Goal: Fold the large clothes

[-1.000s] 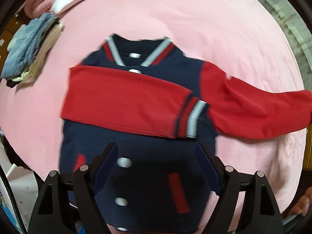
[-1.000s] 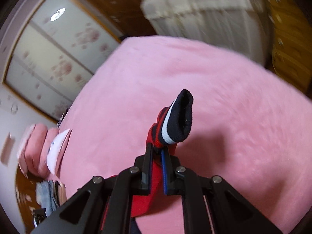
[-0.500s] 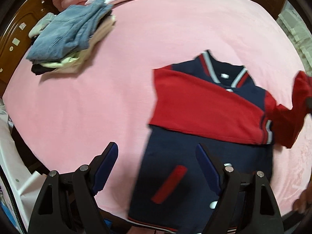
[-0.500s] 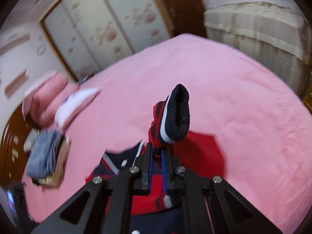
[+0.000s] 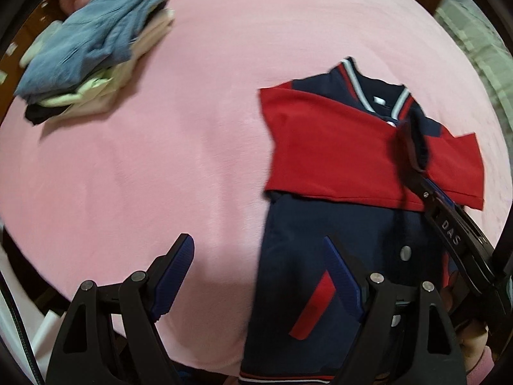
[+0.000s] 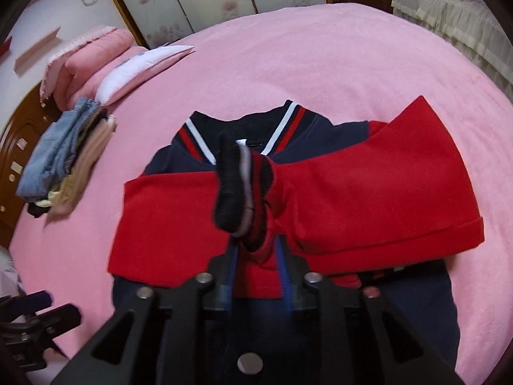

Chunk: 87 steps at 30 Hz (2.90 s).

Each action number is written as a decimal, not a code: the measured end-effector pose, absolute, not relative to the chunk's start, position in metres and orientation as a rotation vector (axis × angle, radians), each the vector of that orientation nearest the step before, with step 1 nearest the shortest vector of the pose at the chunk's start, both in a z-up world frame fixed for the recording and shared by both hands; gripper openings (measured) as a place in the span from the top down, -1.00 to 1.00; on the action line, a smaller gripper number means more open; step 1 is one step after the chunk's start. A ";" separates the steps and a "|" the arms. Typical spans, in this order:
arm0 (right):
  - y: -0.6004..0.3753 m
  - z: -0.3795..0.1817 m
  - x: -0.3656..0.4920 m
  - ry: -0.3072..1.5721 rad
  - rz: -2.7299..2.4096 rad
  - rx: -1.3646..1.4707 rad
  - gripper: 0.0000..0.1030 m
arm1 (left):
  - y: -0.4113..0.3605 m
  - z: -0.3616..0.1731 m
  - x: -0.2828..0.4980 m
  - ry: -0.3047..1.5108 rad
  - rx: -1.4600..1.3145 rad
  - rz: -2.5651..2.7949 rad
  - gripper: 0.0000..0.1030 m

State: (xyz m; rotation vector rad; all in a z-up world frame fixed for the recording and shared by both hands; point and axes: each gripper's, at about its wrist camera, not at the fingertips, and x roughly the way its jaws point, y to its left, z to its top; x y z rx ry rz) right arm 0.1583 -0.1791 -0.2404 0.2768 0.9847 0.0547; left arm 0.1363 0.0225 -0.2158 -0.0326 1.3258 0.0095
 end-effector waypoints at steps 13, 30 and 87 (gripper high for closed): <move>-0.227 -0.234 0.124 1.035 0.076 0.435 0.21 | -0.052 -0.245 0.202 1.401 -0.219 -0.213 -0.56; -0.252 -0.233 0.144 1.068 0.369 0.489 0.22 | -0.116 -0.276 0.237 1.459 -0.217 -0.113 -0.12; -0.228 -0.203 0.172 1.105 0.252 0.334 0.95 | -0.040 -0.209 0.230 1.252 -0.159 -0.085 -0.25</move>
